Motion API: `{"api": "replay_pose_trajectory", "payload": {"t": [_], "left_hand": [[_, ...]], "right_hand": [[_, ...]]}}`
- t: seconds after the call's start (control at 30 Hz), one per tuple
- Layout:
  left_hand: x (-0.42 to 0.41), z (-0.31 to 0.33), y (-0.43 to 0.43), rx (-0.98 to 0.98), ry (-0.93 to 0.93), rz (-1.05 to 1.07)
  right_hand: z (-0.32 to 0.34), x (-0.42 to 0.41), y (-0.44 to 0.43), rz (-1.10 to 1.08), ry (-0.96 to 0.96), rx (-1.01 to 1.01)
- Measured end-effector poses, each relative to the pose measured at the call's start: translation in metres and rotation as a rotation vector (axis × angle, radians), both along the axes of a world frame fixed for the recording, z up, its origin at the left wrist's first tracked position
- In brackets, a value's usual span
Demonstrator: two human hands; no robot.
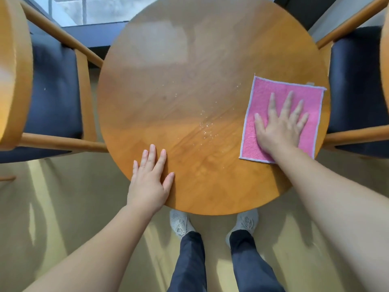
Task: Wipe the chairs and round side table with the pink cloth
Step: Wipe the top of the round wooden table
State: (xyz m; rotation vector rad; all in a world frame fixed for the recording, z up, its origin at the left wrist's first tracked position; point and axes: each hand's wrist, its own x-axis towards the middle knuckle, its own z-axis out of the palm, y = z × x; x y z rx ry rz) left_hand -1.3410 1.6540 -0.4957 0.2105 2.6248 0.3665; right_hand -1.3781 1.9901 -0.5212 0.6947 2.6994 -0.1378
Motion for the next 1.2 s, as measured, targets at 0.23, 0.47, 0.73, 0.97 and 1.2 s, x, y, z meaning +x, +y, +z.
{"api": "replay_pose_trajectory", "payload": {"t": [0.23,0.47,0.73,0.97,1.2], "left_hand": [[-0.006,0.003,-0.004,0.024,-0.066,-0.013],[-0.007,0.003,-0.003,0.015,-0.065,-0.004],[-0.008,0.006,-0.002,0.002,-0.086,-0.002],[-0.009,0.008,-0.002,0.003,-0.079,-0.009],[-0.014,0.012,-0.015,0.029,-0.031,-0.022]], "right_hand": [[-0.004,-0.085,0.007,0.108,0.020,0.017],[-0.004,-0.036,-0.021,0.291,0.123,-0.047],[-0.004,0.085,-0.081,0.443,0.060,-0.069],[-0.014,0.134,-0.094,0.527,0.074,-0.075],[-0.006,0.102,-0.065,0.399,0.081,-0.093]]}}
